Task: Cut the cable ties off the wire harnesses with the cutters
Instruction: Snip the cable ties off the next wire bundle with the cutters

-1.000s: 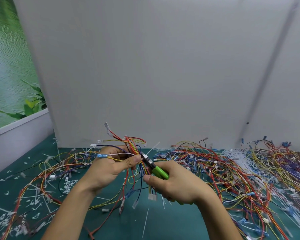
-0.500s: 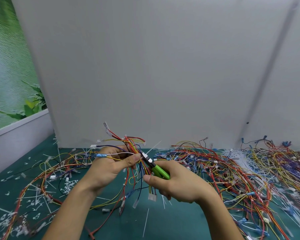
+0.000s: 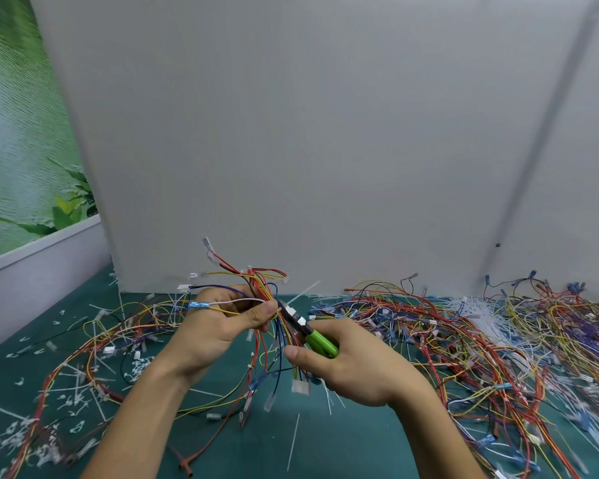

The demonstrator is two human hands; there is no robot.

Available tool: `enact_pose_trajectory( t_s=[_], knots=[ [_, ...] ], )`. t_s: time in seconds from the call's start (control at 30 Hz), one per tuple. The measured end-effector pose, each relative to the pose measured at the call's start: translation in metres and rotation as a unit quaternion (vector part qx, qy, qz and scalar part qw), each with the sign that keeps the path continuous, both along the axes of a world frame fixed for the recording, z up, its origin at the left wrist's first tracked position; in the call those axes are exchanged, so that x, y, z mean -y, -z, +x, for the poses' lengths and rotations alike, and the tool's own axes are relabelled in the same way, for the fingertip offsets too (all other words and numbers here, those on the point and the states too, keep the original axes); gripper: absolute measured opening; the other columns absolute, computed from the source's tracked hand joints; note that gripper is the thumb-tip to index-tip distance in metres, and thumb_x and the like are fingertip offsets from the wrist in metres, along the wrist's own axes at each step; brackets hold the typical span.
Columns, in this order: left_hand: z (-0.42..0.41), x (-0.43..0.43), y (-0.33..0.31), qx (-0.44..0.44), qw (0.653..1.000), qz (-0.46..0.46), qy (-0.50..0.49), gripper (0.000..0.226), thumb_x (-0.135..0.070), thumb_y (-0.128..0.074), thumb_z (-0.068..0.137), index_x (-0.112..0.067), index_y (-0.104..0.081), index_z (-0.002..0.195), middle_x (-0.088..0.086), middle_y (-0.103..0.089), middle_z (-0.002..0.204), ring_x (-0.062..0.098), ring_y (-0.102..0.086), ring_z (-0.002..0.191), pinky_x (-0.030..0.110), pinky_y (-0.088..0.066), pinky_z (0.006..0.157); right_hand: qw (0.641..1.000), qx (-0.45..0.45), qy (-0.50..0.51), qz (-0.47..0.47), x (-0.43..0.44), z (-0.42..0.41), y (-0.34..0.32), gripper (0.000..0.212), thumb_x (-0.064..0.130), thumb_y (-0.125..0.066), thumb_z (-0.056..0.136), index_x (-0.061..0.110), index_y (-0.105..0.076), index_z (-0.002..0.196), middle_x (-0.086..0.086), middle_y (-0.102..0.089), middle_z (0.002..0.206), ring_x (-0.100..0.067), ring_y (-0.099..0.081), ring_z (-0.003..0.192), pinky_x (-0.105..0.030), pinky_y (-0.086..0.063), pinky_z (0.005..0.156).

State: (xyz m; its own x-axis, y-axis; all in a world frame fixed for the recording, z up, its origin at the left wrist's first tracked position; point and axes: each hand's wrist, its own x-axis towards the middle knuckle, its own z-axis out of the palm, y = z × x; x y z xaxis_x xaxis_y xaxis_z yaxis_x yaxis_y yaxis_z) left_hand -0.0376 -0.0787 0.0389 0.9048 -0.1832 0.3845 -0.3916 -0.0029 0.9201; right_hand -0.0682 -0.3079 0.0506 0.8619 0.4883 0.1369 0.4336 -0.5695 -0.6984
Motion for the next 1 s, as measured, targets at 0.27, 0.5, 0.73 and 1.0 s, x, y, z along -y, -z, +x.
enact_pose_trajectory(
  t_s=[0.27, 0.5, 0.73, 1.0],
  knots=[
    [-0.003, 0.002, -0.003, 0.021, 1.000, 0.009, -0.008, 0.027, -0.039, -0.081, 0.081, -0.013, -0.078, 0.089, 0.013, -0.072, 0.081, 0.020, -0.067, 0.077, 0.028, -0.057, 0.077, 0.986, -0.102, 0.028, 0.128, -0.005, 0.001, 0.000, 0.036, 0.050, -0.073, 0.091, 0.017, -0.061, 0.086, 0.003, -0.059, 0.062, -0.016, -0.048, 0.051, -0.030, -0.043, 0.049],
    [-0.008, 0.010, -0.006, 0.047, 0.998, 0.024, -0.018, 0.017, -0.036, -0.078, 0.081, -0.020, -0.077, 0.083, 0.004, -0.072, 0.075, 0.015, -0.067, 0.072, 0.021, -0.053, 0.071, 0.921, -0.204, 0.085, 0.322, 0.008, 0.012, -0.003, 0.026, 0.037, -0.087, 0.082, 0.018, -0.069, 0.085, 0.001, -0.048, 0.063, -0.017, -0.043, 0.048, -0.030, -0.045, 0.048],
    [-0.005, 0.009, -0.005, -0.005, 1.000, -0.013, -0.028, 0.030, -0.040, -0.079, 0.078, -0.011, -0.077, 0.087, 0.014, -0.070, 0.075, 0.022, -0.066, 0.074, 0.033, -0.057, 0.076, 0.925, -0.096, 0.130, 0.343, 0.005, 0.009, -0.007, 0.036, 0.038, -0.082, 0.085, 0.010, -0.069, 0.104, -0.003, -0.061, 0.070, -0.017, -0.056, 0.056, -0.030, -0.054, 0.054],
    [-0.010, 0.032, 0.002, -0.035, 0.999, 0.015, -0.030, 0.020, -0.038, -0.080, 0.081, -0.020, -0.078, 0.087, 0.006, -0.077, 0.085, 0.013, -0.069, 0.073, 0.025, -0.055, 0.066, 0.961, -0.044, 0.080, 0.262, -0.012, 0.004, -0.002, 0.020, 0.022, -0.084, 0.086, 0.017, -0.072, 0.101, 0.005, -0.072, 0.081, -0.003, -0.066, 0.067, -0.017, -0.050, 0.061]
  ],
)
